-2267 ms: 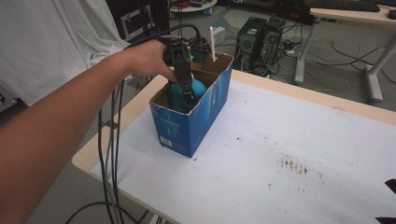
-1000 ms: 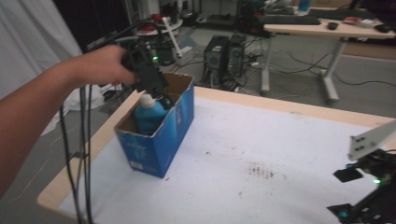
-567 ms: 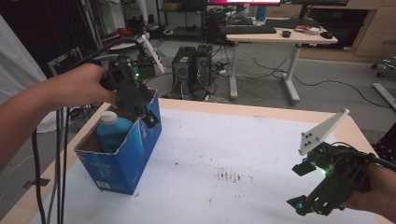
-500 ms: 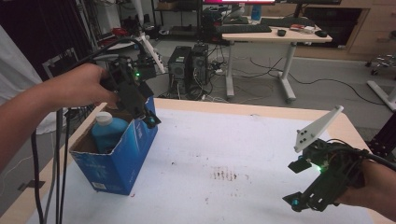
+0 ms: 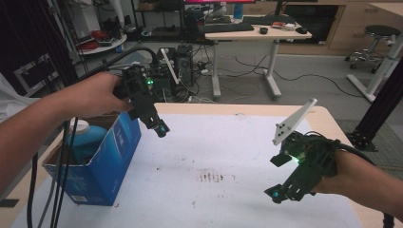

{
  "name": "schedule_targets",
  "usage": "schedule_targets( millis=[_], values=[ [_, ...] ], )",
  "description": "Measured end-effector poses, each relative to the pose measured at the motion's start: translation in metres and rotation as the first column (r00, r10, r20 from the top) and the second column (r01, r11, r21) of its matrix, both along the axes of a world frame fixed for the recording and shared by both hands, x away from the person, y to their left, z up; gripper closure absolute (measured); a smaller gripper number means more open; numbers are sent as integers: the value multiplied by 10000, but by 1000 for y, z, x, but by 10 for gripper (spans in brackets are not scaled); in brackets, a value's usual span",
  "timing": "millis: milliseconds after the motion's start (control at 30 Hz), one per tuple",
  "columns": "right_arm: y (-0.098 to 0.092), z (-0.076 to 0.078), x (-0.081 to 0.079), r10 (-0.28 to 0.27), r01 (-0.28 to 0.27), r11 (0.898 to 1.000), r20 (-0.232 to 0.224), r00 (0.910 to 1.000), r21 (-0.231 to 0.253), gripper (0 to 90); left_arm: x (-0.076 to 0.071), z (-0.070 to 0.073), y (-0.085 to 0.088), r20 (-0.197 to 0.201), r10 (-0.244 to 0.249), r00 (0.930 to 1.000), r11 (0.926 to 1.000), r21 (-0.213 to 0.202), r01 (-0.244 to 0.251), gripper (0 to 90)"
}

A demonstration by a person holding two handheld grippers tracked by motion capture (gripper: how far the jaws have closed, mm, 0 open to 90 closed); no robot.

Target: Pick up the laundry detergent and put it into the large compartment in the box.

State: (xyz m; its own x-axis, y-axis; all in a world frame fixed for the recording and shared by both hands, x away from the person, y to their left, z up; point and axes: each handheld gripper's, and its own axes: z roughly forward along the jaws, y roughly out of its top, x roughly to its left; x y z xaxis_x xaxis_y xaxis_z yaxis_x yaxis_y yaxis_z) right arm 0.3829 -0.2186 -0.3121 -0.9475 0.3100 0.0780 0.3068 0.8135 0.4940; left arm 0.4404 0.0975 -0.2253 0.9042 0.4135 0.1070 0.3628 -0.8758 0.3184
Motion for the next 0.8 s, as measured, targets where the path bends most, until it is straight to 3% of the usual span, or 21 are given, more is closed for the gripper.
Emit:
schedule_targets(
  millis=[133, 400, 567, 600, 800],
  values=[
    [1, 0, 3, -60, 60, 10000, -29, 10000, 63, 122, 7, -4, -20, -62, -1, 10000, 9999, -144, 0, 17],
    [-1, 2, 8, -163, 163, 9998, -36, 9999, 147, 122, 19, -18, -54, -389, 48, 9992, 10000, 60, -46, 16],
    [-2, 1, 9, -223, 223, 9997, -45, 9997, 76, 122, 20, -30, -66, -679, -472, 9966, 9982, 330, 496, 17],
    [-2, 1, 9, -178, 178, 9998, -39, 9998, 78, 122, 20, -37, -73, -878, -846, 9925, 9944, 556, 897, 17],
    [-3, 0, 10, -202, 202, 9998, -83, 9998, 28, 121, 21, -51, -87, -1113, -1265, 9857, 9868, 870, 1365, 17]
  ],
)
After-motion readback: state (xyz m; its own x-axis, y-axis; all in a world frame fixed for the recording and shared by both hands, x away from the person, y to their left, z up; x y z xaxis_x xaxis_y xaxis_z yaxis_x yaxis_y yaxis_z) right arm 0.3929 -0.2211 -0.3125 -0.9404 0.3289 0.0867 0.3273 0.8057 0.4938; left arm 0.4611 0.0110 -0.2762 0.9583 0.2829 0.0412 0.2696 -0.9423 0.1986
